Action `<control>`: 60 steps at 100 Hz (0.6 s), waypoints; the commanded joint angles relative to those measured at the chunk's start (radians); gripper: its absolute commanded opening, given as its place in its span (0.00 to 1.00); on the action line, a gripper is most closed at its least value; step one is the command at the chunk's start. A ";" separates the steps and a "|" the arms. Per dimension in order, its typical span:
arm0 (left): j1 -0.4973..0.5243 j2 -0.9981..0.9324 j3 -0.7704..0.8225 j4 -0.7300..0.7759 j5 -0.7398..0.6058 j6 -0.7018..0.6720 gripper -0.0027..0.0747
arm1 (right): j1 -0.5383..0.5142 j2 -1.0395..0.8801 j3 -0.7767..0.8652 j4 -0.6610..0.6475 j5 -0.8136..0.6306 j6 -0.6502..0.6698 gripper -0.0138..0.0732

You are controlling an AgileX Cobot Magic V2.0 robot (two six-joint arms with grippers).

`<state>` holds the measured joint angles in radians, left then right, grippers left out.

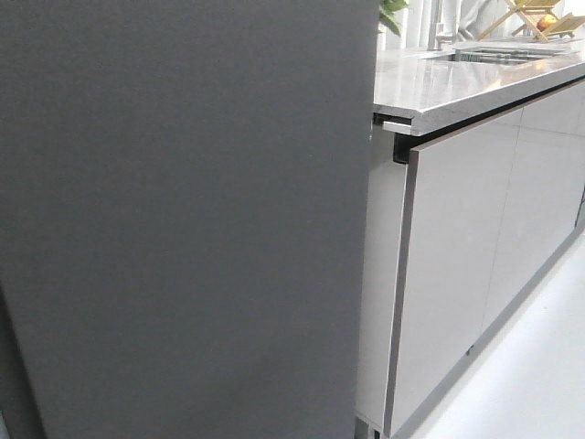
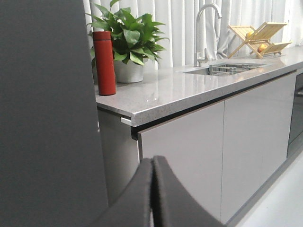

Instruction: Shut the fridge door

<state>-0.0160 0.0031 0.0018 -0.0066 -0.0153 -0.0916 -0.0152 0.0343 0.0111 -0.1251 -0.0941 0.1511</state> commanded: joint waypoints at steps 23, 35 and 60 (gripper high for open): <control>-0.008 0.019 0.028 -0.002 -0.077 -0.004 0.01 | -0.005 -0.051 0.012 -0.010 -0.057 0.000 0.07; -0.008 0.019 0.028 -0.002 -0.077 -0.004 0.01 | -0.005 -0.051 0.012 -0.010 -0.055 0.000 0.07; -0.008 0.019 0.028 -0.002 -0.077 -0.004 0.01 | -0.005 -0.051 0.012 -0.010 -0.053 0.000 0.07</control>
<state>-0.0160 0.0031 0.0018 -0.0066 -0.0153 -0.0916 -0.0152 -0.0097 0.0111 -0.1251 -0.0758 0.1511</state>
